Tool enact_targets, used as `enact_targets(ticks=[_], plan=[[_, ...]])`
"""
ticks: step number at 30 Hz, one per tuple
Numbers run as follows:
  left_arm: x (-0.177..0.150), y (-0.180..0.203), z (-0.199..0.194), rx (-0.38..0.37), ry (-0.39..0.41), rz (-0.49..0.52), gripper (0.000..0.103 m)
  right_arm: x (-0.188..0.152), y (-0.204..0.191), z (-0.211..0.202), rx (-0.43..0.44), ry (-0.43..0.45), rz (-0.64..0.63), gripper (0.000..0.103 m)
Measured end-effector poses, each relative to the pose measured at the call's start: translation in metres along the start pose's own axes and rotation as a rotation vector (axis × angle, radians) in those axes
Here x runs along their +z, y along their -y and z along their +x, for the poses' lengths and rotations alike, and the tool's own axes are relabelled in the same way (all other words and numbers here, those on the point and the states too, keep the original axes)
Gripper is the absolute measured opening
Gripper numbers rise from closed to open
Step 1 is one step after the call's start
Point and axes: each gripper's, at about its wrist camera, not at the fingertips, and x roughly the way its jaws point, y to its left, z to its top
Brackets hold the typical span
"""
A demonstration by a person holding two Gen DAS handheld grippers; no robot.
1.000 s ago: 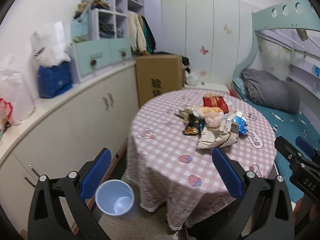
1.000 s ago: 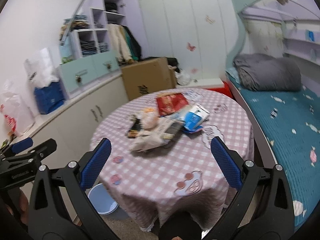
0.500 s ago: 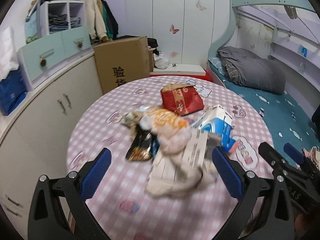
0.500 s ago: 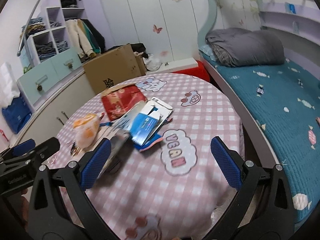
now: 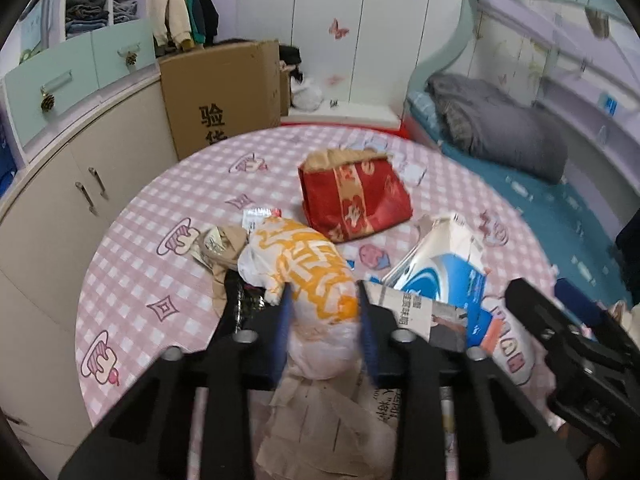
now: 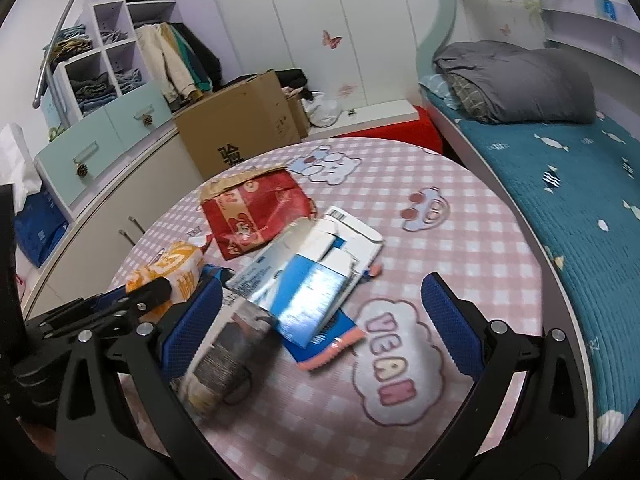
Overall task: Collect trash
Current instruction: 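Grasp the orange-printed plastic bag with the left tool while the right tool grasps the red paper bag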
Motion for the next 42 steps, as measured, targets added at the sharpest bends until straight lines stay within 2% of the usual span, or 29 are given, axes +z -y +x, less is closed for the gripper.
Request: enact_targets(ticks=[4, 7, 12, 19, 23, 27, 28, 31, 35, 37, 39, 42], plan=[[0.000, -0.019, -0.032, -0.049, 0.098, -0.054, 0.024, 0.007, -0.013, 0.003, 0.023, -0.005, -0.033, 0.098], [0.002, -0.039, -0.058, -0.059, 0.177, -0.109, 0.024, 0.011, -0.022, 0.005, 0.037, -0.005, -0.059, 0.098], [0.006, -0.072, -0.079, -0.005, 0.236, -0.181, 0.024, 0.019, -0.037, 0.013, 0.055, -0.021, -0.111, 0.098], [0.027, -0.096, -0.065, 0.081, 0.237, -0.203, 0.024, 0.047, -0.062, 0.045, 0.053, -0.062, -0.142, 0.098], [0.042, -0.103, -0.046, 0.108, 0.232, -0.190, 0.024, 0.063, -0.085, 0.081, 0.078, -0.145, -0.150, 0.098], [0.056, -0.109, -0.024, 0.145, 0.215, -0.170, 0.024, 0.072, -0.110, 0.129, 0.025, -0.268, -0.178, 0.098], [0.058, -0.111, -0.018, 0.144, 0.210, -0.169, 0.024, 0.072, -0.115, 0.142, -0.016, -0.285, -0.201, 0.098], [0.061, -0.117, -0.001, 0.146, 0.186, -0.169, 0.024, 0.068, -0.126, 0.168, -0.105, -0.312, -0.255, 0.098], [0.059, -0.121, 0.013, 0.138, 0.161, -0.163, 0.024, 0.065, -0.127, 0.185, -0.140, -0.312, -0.265, 0.098], [0.057, -0.121, 0.017, 0.128, 0.149, -0.163, 0.024, 0.066, -0.122, 0.188, -0.128, -0.323, -0.251, 0.093], [0.054, -0.121, 0.018, 0.121, 0.145, -0.155, 0.024, 0.068, -0.119, 0.187, -0.134, -0.310, -0.247, 0.075], [0.049, -0.119, 0.016, 0.100, 0.136, -0.153, 0.024, 0.073, -0.115, 0.179, -0.091, -0.298, -0.240, 0.065]])
